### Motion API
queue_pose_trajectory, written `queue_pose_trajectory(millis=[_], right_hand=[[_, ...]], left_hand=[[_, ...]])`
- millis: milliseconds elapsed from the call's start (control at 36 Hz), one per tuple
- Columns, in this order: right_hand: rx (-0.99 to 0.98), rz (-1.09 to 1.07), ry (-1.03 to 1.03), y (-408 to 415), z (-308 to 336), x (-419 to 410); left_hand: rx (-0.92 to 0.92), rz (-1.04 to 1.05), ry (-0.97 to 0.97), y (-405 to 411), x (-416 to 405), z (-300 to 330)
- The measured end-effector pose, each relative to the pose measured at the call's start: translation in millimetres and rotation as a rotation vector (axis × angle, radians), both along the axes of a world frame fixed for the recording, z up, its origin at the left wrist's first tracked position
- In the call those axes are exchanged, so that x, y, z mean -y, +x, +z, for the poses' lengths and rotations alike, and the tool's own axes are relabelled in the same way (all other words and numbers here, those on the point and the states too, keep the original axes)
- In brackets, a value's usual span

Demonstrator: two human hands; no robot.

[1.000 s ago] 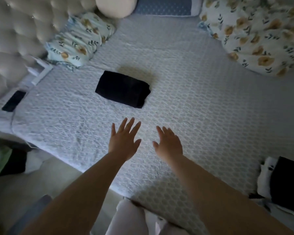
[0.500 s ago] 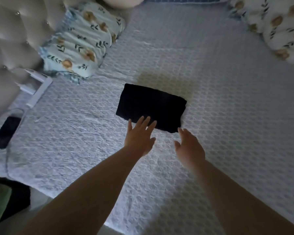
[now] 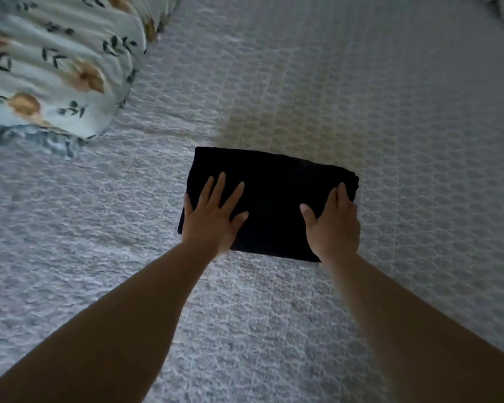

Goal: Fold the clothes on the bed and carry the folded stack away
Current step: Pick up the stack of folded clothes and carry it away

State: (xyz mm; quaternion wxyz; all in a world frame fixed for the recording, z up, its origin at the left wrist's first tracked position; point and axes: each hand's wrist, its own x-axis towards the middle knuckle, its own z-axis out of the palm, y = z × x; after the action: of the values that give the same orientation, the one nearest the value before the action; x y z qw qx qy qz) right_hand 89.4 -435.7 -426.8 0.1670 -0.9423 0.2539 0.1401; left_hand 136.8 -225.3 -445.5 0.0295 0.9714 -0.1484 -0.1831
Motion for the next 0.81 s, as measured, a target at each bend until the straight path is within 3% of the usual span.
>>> queue_pose_trajectory(millis=[139, 222, 278, 417, 556, 667, 806], right_hand=[[0.221, -0.093, -0.02, 1, -25, 6], [0.326, -0.387, 0.221, 0, -37, 9], [0.287, -0.544, 0.422, 5, -42, 14], [0.215, -0.739, 0.591, 4, -45, 18], [-0.1, -0.809, 1.003, 1, -25, 35], [-0.22, -0.82, 1.082, -18, -19, 38], [-0.228, -0.867, 1.097, -46, -27, 32]], left_hand=[[-0.085, 0.389, -0.206, 28, 0, -17], [-0.191, 0.586, -0.405, 40, -3, -22], [-0.22, 0.683, -0.43, 47, -6, -22], [-0.269, 0.902, -0.528, 54, -7, -19], [-0.678, 1.02, -0.754, 55, -17, 1], [-0.862, 0.979, -0.736, 47, -16, 9], [-0.941, 0.983, -0.706, 28, -15, 10]])
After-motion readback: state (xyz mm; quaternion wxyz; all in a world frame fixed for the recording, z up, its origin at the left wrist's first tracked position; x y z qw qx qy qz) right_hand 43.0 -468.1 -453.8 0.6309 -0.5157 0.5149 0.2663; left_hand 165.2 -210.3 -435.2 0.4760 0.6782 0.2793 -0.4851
